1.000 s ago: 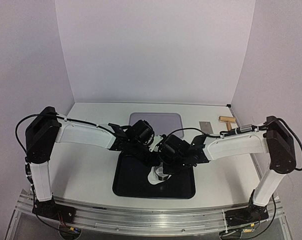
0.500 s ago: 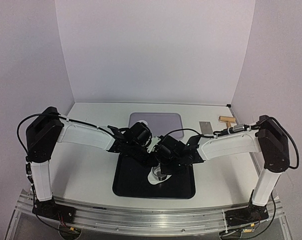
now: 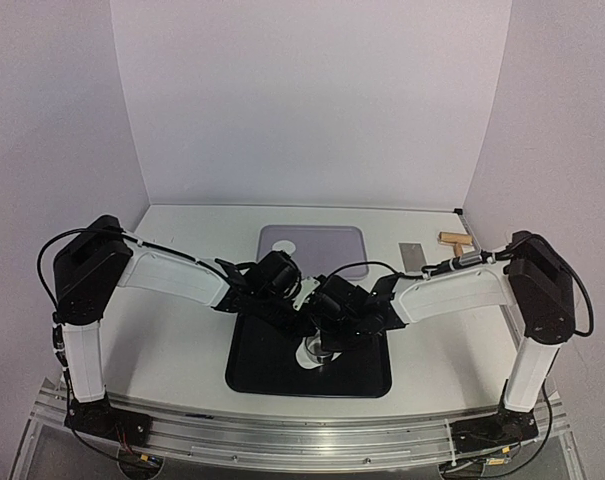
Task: Roll out the dumpling wrappers from the dough
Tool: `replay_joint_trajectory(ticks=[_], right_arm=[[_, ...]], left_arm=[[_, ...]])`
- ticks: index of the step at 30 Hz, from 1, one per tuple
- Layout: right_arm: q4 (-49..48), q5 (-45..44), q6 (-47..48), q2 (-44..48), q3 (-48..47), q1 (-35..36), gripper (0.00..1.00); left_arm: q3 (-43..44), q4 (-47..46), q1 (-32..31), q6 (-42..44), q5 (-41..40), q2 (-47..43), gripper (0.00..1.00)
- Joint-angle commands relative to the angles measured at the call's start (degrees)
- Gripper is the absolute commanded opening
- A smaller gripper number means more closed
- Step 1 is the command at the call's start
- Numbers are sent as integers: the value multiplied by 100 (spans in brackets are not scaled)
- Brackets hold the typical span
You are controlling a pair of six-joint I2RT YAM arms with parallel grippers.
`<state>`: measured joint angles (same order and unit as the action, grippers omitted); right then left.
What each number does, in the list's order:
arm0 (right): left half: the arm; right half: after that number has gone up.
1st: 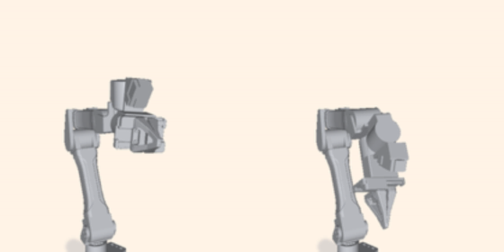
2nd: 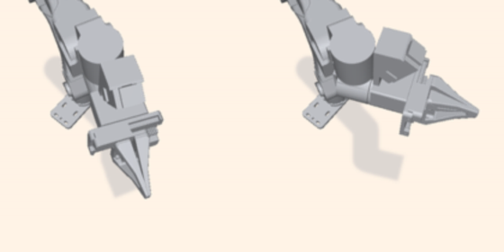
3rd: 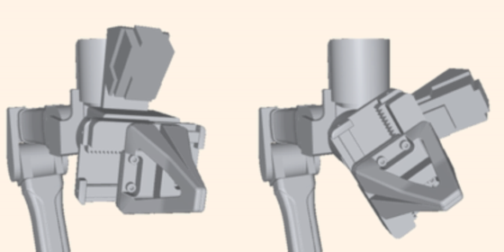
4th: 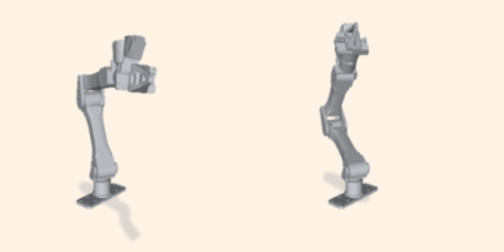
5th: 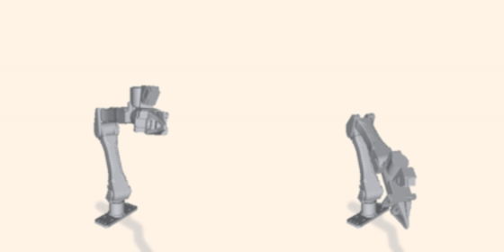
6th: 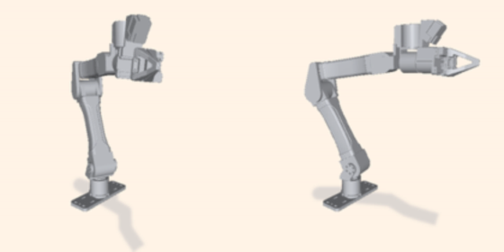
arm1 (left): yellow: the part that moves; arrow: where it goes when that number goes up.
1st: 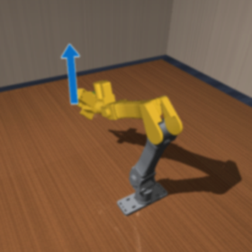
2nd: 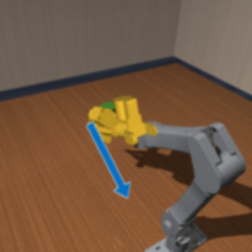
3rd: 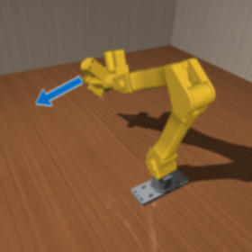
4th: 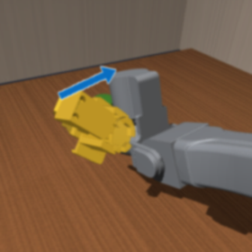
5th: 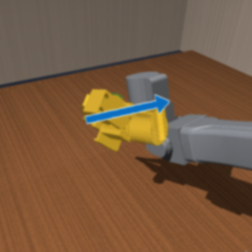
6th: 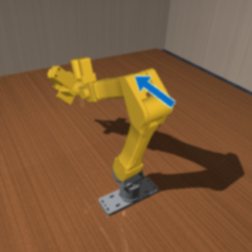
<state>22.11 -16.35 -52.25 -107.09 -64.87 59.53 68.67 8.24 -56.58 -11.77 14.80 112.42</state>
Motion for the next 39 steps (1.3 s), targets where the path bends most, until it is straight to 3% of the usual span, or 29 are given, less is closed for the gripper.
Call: replay_joint_trajectory(ticks=[1, 12, 21, 27, 34, 39], right_arm=[[-30, -210, -130, -128, 211, -166, 0], [-168, 28, -394, -360, 699, -192, 0], [-87, 180, -790, -459, 965, -189, 0], [463, 357, -1232, -455, 809, -84, 0], [769, 310, -1123, -377, 339, -248, 0], [840, 14, -615, -490, 19, -742, 0]], left_arm=[[-552, 727, 31, 369, -331, 392, 0], [-1162, 284, 33, 653, -584, 578, 0], [-1012, 331, 20, 595, -662, 942, 0], [-833, 398, 310, 528, -845, 1102, 0], [-786, 632, 370, 389, -484, 1238, 0], [-1327, 588, 174, 161, 148, 721, 0]])
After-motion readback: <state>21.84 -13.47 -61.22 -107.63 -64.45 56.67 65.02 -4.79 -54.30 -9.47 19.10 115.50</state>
